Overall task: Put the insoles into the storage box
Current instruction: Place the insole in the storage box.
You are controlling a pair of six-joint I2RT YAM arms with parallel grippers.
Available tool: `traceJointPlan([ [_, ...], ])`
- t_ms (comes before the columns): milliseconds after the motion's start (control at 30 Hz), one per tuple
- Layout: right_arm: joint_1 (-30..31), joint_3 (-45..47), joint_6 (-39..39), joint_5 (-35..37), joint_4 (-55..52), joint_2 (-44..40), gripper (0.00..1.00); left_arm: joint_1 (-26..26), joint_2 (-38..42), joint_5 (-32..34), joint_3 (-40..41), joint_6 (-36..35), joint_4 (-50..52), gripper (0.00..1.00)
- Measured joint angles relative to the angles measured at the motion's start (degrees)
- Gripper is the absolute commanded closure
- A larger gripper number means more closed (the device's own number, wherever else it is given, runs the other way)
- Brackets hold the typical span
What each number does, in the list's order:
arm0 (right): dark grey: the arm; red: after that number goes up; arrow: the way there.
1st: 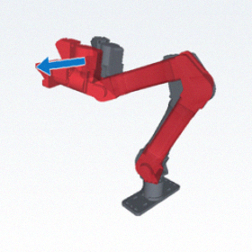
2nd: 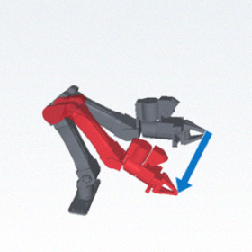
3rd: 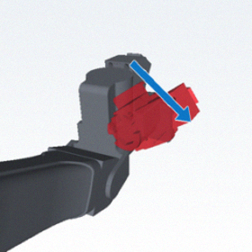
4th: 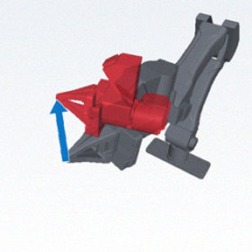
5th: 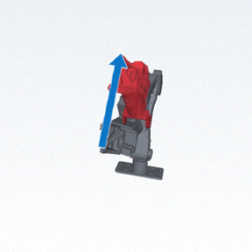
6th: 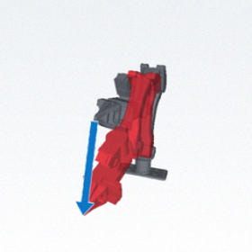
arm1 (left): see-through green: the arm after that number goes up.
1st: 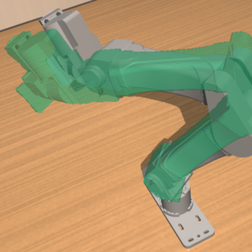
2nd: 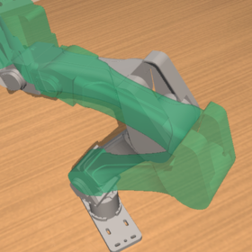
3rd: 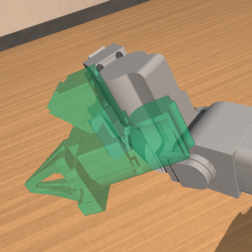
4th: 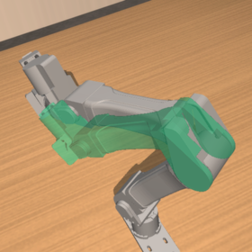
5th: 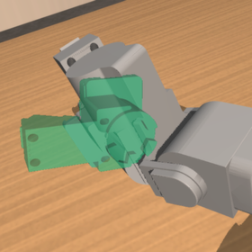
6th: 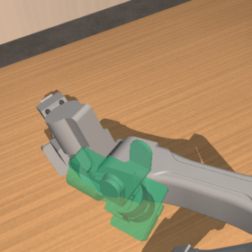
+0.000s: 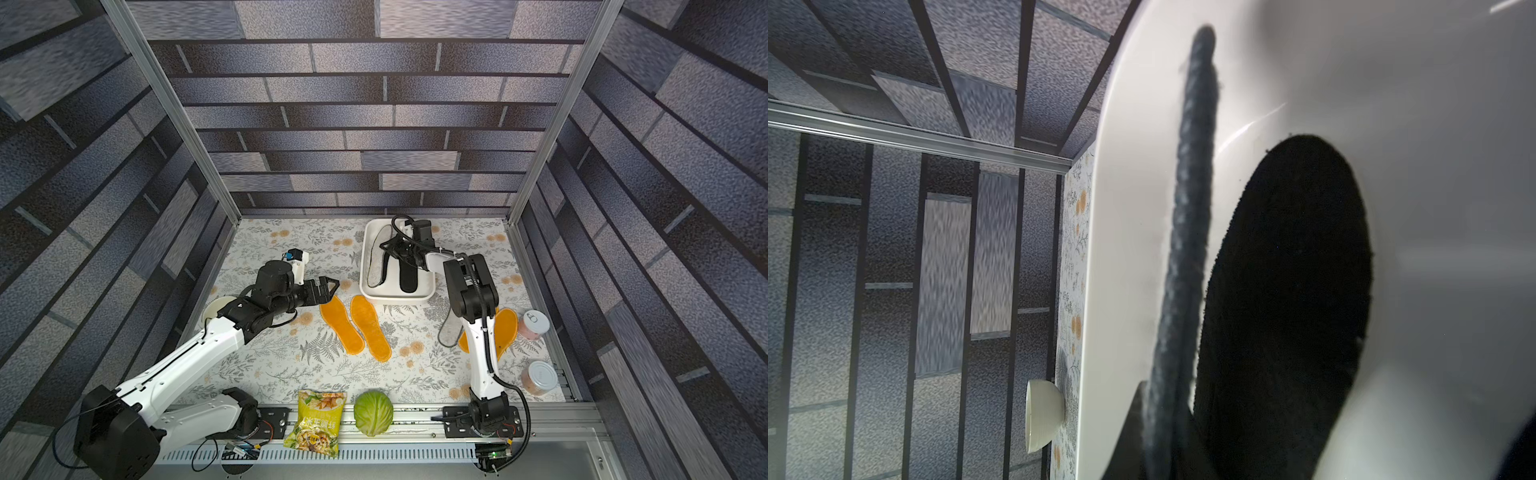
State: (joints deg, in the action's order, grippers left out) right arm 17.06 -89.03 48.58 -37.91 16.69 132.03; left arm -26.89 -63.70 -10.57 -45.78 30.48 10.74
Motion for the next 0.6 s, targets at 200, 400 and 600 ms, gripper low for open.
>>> traceJointPlan([
  [200,0.0,0.0,-1.9,0.5,-3.8,0.1,0.89,0.0,0.0,0.0,0.0,0.0,0.0,0.0],
  [400,0.0,-0.5,-2.6,0.2,-5.1,0.5,0.9,0.0,0.0,0.0,0.0,0.0,0.0,0.0],
  [600,0.0,-0.6,-2.8,-0.5,-5.0,0.6,0.9,0.0,0.0,0.0,0.3,0.0,0.0,0.0],
])
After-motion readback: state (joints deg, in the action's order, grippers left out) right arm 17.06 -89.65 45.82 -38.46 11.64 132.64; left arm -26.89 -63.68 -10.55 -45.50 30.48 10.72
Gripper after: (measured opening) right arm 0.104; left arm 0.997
